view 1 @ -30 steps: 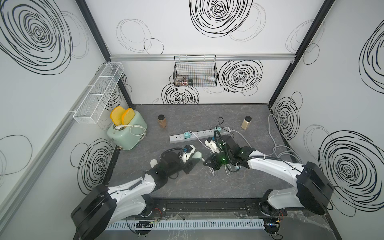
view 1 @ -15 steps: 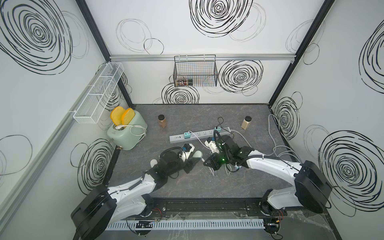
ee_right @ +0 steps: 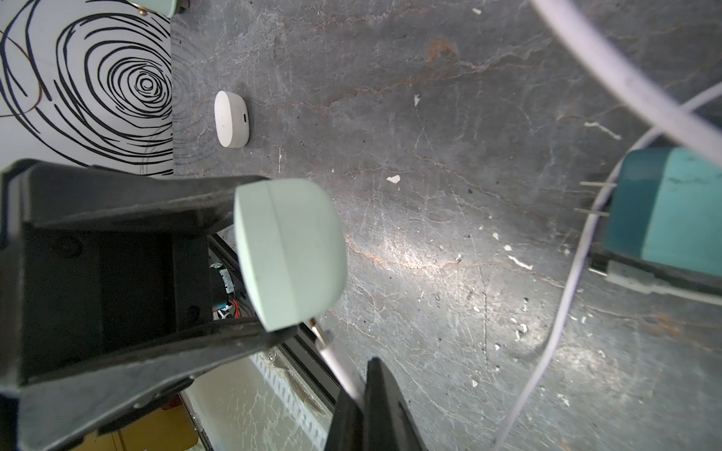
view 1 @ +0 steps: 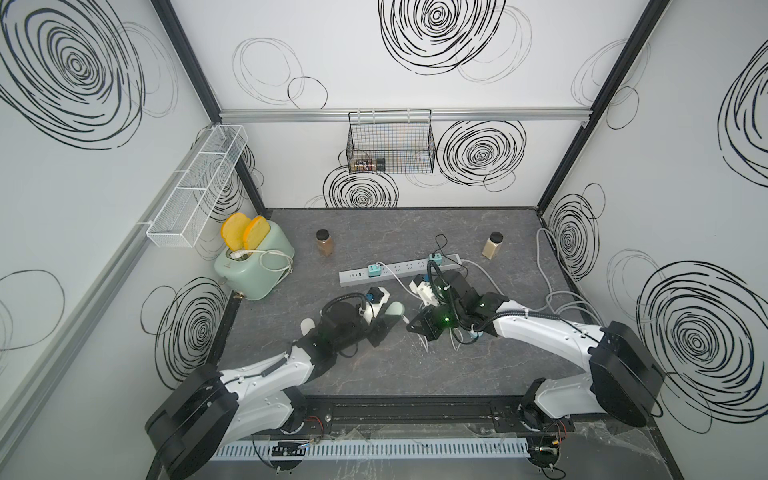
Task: Charge the bluetooth headset
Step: Insert the charging cable into the bluetooth headset.
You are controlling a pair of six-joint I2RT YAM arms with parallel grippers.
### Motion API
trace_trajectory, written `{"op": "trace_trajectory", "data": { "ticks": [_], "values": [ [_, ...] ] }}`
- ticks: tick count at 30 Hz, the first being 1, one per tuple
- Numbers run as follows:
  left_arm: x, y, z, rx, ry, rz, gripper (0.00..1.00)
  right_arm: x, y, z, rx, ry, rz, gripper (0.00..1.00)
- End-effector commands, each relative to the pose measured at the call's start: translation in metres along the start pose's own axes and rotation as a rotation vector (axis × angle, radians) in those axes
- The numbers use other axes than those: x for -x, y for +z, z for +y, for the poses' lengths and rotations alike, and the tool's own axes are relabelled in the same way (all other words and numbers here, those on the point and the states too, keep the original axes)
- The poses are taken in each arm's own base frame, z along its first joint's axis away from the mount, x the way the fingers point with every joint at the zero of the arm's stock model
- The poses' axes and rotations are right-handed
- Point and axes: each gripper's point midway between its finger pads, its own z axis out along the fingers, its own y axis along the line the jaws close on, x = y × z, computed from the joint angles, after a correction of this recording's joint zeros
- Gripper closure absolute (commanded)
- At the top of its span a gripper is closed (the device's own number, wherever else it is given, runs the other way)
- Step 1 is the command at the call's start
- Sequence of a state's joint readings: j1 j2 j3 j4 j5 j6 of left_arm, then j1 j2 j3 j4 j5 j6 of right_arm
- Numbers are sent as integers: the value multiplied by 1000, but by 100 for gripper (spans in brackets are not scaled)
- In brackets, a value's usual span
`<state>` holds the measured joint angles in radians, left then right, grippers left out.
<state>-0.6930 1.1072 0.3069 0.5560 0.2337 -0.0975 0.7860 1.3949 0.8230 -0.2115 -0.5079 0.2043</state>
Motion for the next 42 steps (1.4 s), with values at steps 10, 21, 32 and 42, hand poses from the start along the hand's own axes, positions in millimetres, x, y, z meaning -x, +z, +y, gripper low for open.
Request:
{"op": "trace_trajectory", "data": {
  "ticks": [10,21,32,42],
  "values": [
    [40,-4,-7,-28,10,-133,71,5,4,3,28,5,-1,99],
    [27,0,-3,-19,17,-94,71,11,-5,6,26,-7,-30,99],
    [26,7,-8,-27,50,-78,72,7,-3,-1,15,5,-21,99],
    [38,1,-13,-57,23,-113,71,0,5,-12,-7,27,5,99]
  ]
}}
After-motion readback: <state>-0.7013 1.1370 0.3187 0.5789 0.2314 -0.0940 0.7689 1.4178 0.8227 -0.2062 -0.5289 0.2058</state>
